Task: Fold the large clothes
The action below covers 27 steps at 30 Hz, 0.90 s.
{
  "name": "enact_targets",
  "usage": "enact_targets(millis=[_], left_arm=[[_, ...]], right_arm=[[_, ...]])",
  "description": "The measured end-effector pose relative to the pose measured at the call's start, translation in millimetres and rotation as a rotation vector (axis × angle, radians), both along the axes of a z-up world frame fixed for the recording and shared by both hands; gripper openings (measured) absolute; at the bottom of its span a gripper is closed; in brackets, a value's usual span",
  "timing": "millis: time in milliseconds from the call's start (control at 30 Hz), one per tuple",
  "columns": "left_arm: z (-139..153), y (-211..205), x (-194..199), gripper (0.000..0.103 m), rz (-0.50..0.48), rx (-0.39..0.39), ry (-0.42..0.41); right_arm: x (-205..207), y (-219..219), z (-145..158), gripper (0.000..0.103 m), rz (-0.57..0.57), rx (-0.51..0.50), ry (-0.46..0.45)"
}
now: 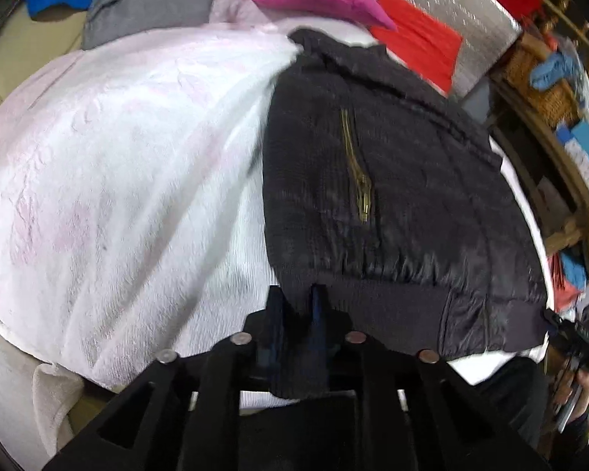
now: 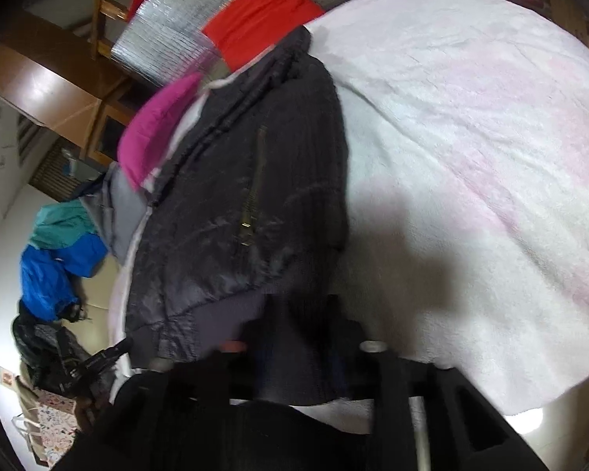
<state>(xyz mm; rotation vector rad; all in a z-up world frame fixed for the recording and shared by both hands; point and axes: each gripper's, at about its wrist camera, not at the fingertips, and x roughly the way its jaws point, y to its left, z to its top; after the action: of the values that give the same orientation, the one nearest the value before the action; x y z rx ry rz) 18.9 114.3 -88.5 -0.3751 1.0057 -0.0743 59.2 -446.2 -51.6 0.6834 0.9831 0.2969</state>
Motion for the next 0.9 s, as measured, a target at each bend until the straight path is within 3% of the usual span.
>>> enact_targets(millis=[67, 167, 233, 267, 300, 367, 533, 633, 733, 833, 867, 900], left_arm=[[3, 0, 3, 0.044, 0.0, 0.008, -0.006], [-5, -3, 13, 0.047, -0.012, 0.0, 0.024], [-14, -9, 18, 0.047, -0.032, -0.01, 0.062], [-16, -13, 19, 0.041, -0.035, 0.008, 0.069], [-16, -16, 19, 0.032, -0.04, 0.046, 0.069], [-12, -16, 16, 0.013, -0.044, 0.066, 0.061], [14, -2, -6, 0.01, -0.004, 0.014, -0.03], [21, -5, -16, 0.01, -0.011, 0.031, -0.057], [10, -2, -16, 0.011, -0.008, 0.014, -0.04], [-1, 4, -12, 0.015, 0.015, -0.033, 0.005], [-3, 6, -10, 0.019, 0.019, -0.051, 0.015], [-4, 6, -9, 0.021, 0.021, -0.057, 0.02]], right_arm=[[3, 0, 1, 0.057, 0.0, 0.003, -0.011], [11, 5, -4, 0.056, 0.003, 0.031, 0.003], [15, 14, -6, 0.042, 0.011, 0.007, 0.025], [16, 16, -7, 0.024, 0.009, -0.025, 0.037], [17, 17, -8, 0.014, 0.006, -0.044, 0.05], [15, 16, -5, 0.009, 0.015, -0.031, 0.047], [6, 19, 22, 0.008, 0.056, -0.058, -0.001], [-4, 23, 31, 0.008, 0.072, -0.068, -0.019], [-3, 18, 17, 0.009, 0.061, -0.041, 0.011], [0, 12, 3, 0.022, 0.044, 0.005, 0.031], [1, 12, 2, 0.04, 0.039, 0.003, 0.018], [3, 14, 2, 0.05, 0.038, 0.009, 0.004]])
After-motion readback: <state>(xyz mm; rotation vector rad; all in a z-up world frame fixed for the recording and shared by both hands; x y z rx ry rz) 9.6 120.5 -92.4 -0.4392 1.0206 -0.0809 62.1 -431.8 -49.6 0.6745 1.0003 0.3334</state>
